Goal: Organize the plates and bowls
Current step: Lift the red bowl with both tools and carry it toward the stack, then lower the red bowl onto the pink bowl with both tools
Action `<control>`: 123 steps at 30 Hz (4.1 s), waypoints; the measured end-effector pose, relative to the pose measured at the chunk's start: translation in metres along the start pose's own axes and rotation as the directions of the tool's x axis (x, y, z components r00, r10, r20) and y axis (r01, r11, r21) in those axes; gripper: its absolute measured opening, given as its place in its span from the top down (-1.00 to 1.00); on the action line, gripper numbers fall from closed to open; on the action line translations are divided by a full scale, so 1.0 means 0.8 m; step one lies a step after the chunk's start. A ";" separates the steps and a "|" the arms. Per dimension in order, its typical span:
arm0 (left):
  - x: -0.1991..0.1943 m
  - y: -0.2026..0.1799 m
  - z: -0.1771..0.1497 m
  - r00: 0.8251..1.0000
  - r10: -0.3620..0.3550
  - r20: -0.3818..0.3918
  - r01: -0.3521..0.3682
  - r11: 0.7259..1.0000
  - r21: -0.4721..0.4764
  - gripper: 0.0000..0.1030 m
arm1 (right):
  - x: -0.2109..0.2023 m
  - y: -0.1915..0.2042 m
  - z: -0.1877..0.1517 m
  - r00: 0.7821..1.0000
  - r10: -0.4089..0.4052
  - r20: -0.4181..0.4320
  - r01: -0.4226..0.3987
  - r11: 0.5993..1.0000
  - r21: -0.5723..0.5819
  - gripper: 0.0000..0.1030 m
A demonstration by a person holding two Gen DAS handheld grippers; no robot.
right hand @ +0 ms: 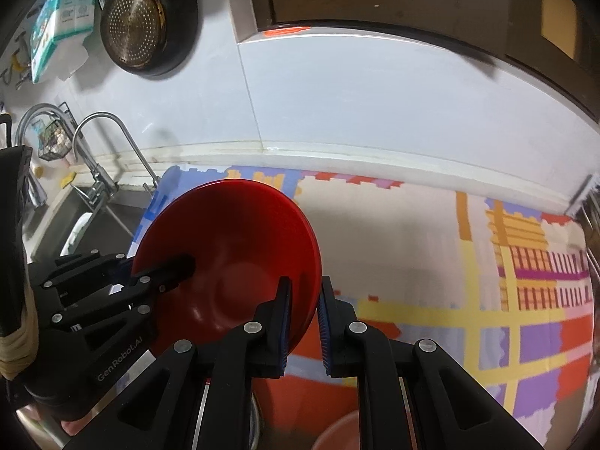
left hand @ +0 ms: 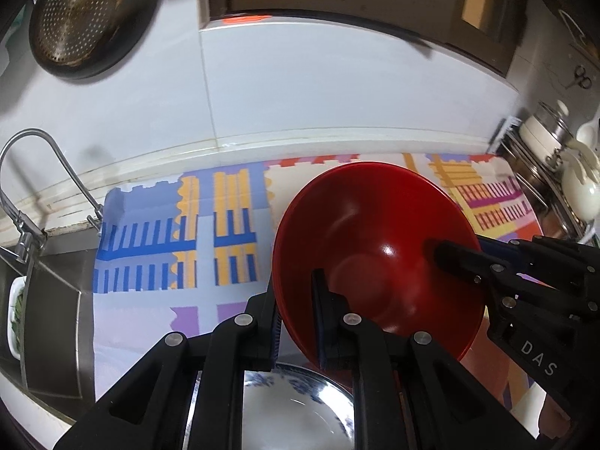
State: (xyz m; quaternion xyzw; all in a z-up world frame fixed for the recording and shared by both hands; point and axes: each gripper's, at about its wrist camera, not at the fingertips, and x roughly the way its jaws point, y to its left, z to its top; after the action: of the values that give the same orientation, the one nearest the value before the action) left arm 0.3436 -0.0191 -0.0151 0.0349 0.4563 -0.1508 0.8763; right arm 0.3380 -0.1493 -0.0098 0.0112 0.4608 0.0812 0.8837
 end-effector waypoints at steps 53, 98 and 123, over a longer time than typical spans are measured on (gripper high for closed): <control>0.055 -0.191 -0.111 0.965 -0.104 -0.242 0.165 0.955 0.247 0.64 | -0.057 -0.131 -0.180 0.981 -0.115 -0.154 0.146 0.966 0.212 0.71; 0.072 -0.186 -0.110 0.974 -0.040 -0.224 0.101 0.957 0.270 0.09 | -0.026 -0.157 -0.205 0.969 -0.086 -0.230 0.154 0.944 0.293 0.49; 0.122 -0.191 -0.113 0.903 -0.153 -0.402 0.230 0.961 0.151 0.33 | 0.020 -0.176 -0.216 0.949 0.052 -0.311 0.085 0.908 0.411 0.46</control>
State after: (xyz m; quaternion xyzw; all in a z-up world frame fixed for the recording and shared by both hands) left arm 0.2800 -0.1693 -0.1352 0.1044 0.6041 -0.2706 0.7423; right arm 0.2247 -0.2949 -0.1356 0.1838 0.6025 -0.0263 0.7762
